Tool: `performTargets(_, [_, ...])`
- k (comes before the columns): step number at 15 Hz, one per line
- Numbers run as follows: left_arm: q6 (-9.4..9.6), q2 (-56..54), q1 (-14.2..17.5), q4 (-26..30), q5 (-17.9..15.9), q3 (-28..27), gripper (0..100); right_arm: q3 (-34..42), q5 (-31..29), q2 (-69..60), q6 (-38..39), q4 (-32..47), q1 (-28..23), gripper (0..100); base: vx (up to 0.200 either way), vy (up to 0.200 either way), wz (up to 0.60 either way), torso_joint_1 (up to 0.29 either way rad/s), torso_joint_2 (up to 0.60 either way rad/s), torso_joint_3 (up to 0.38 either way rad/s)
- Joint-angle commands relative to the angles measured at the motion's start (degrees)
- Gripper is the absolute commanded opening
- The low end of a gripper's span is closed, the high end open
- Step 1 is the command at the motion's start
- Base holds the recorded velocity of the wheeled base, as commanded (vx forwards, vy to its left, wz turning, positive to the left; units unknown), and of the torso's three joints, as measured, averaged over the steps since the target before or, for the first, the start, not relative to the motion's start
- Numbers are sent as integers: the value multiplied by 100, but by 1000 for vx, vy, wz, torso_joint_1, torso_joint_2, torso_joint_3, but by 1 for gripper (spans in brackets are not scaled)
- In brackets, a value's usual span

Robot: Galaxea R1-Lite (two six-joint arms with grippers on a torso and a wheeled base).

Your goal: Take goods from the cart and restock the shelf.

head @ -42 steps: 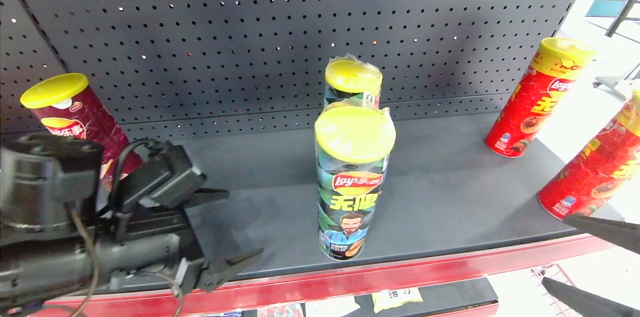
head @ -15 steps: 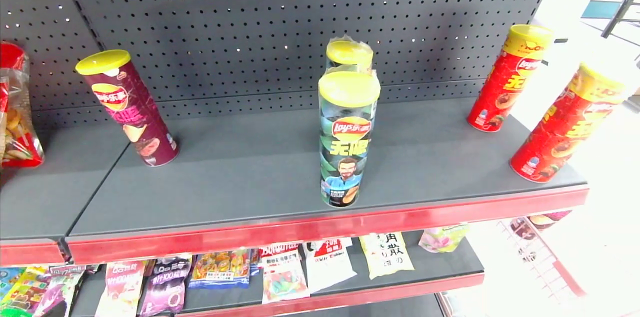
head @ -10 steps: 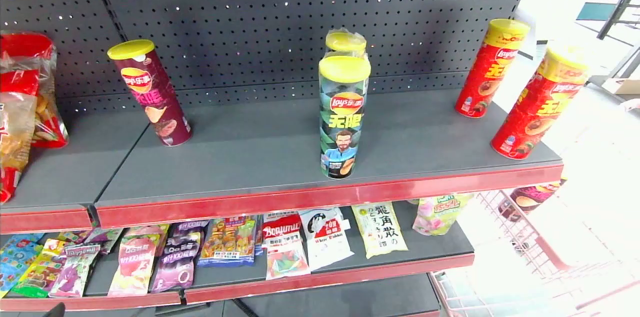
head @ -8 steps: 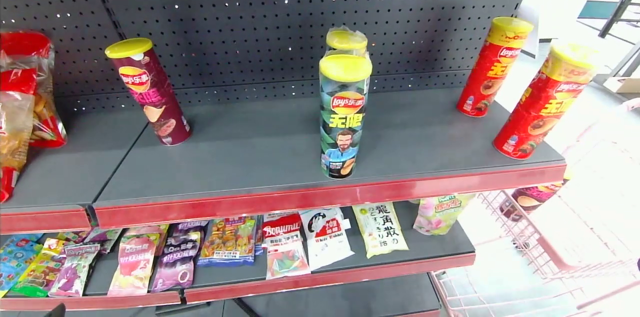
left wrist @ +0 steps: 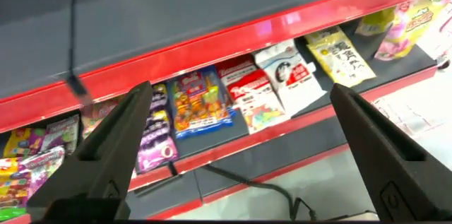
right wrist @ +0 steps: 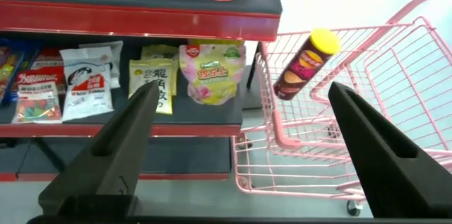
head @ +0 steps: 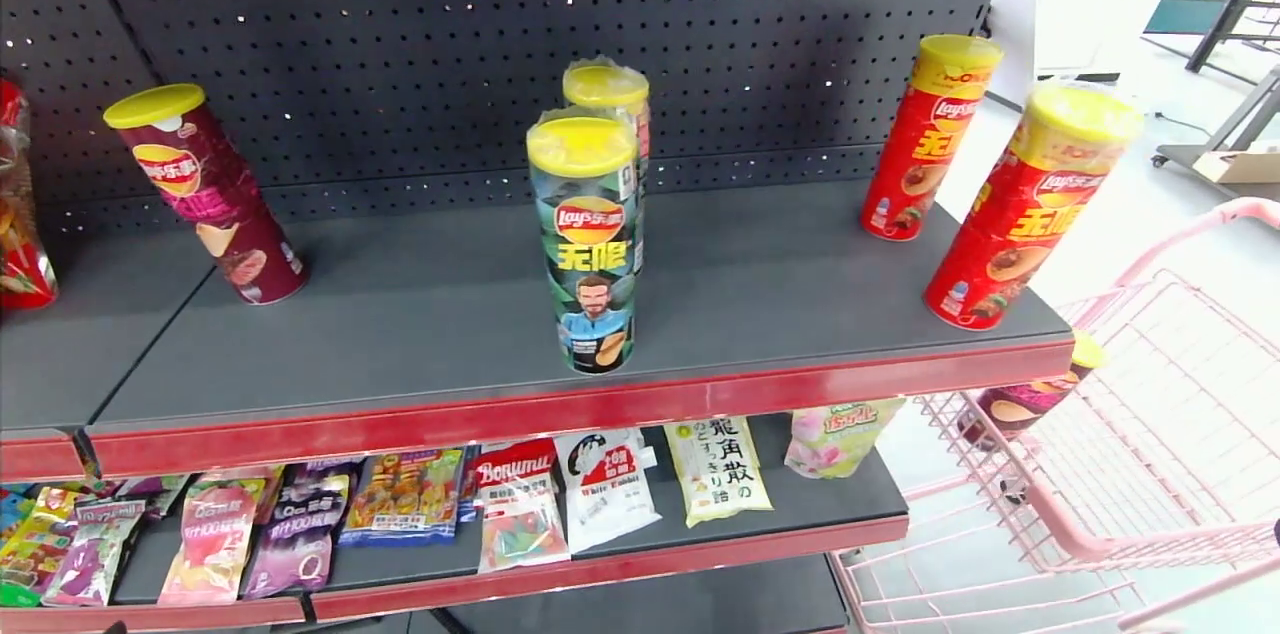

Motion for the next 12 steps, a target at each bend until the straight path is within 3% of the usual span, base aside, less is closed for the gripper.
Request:
performTargets(1, [8,-40,0,0,-4,14,100,1,1,21,-4,3,1,100,0,-200,0,7,-2,-2])
performTargets(12, [87,-102,0,0,-4,14,100,18,1,12,-4,12,-8,100,0,-200,0,2,2,2])
